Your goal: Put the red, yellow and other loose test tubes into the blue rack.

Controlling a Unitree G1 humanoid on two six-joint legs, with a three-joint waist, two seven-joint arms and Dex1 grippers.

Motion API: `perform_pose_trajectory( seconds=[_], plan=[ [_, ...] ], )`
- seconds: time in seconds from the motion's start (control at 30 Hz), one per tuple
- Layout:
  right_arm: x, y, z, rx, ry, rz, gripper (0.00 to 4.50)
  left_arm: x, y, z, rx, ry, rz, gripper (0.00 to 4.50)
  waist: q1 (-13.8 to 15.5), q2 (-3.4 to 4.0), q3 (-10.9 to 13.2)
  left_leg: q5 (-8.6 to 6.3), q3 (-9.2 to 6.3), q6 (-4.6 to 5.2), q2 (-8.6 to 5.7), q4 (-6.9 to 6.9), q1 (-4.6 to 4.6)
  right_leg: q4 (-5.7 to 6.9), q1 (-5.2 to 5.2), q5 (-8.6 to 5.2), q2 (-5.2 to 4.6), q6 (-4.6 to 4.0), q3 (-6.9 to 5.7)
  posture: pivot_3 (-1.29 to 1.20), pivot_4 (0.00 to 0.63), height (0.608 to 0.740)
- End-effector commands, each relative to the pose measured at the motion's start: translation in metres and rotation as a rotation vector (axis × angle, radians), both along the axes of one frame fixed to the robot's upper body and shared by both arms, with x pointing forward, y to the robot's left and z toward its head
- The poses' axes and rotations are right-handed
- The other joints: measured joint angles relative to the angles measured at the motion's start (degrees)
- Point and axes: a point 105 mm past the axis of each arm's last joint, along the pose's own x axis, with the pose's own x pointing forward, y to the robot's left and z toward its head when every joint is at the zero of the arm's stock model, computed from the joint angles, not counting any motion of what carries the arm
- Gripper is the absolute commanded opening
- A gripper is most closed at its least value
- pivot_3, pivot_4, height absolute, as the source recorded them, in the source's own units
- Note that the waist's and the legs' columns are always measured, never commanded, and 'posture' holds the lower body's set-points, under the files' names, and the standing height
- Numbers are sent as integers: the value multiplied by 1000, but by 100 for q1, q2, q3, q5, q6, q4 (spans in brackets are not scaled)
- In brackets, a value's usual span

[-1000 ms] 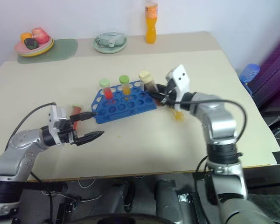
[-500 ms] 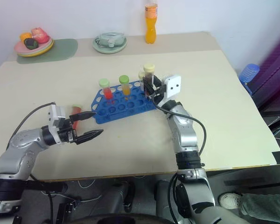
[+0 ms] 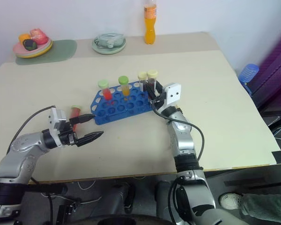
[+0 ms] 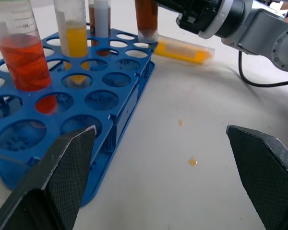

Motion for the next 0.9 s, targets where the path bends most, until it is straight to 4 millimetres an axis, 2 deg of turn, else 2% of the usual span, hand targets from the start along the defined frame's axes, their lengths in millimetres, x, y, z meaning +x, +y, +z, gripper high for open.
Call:
perform_pose_trajectory(
  seconds=[0.03, 0.23, 0.37, 0.5, 0.6, 0.9],
  plan=[
    [-4, 18, -7, -9, 18, 56, 776, -3, 2, 14, -2, -64, -3, 4500, -1, 0, 0, 0, 0, 0, 0, -1, 2, 0, 2, 0, 0, 0, 0, 0, 150, 740],
    [-6, 30, -10, -6, 24, 91, 776, -5, 2, 12, -4, -58, -1, 4500, -22, 0, -1, 0, 0, -1, 1, -5, 8, 0, 3, 0, 1, -1, 1, 0, 150, 740],
    [-3, 32, -13, -3, 35, 88, 776, -4, 2, 10, -7, -55, 3, 4500, -87, -1, -2, 1, 0, -2, 1, -7, 14, 1, 7, 0, 2, -1, 1, 0, 150, 740],
    [2, 31, -17, 4, 42, 75, 776, -3, 3, 6, -9, -53, 8, 4500, -119, -1, -2, 1, 0, -2, 1, -14, 32, -1, 10, -1, 2, -2, 1, 0, 150, 740],
    [5, 31, -23, 1, 51, 66, 776, -4, 4, 5, -11, -54, 9, 4500, -124, -2, -3, 1, 0, -3, 1, -38, 78, -12, 42, -2, 2, -3, 2, 0, 150, 740],
    [2, 17, -22, 16, 25, 39, 776, -12, 16, -6, -7, -48, 13, 4500, -114, -3, -7, 1, 1, -3, 1, -41, 82, -12, 43, -3, 1, -5, 6, 0, 150, 740]
  ],
)
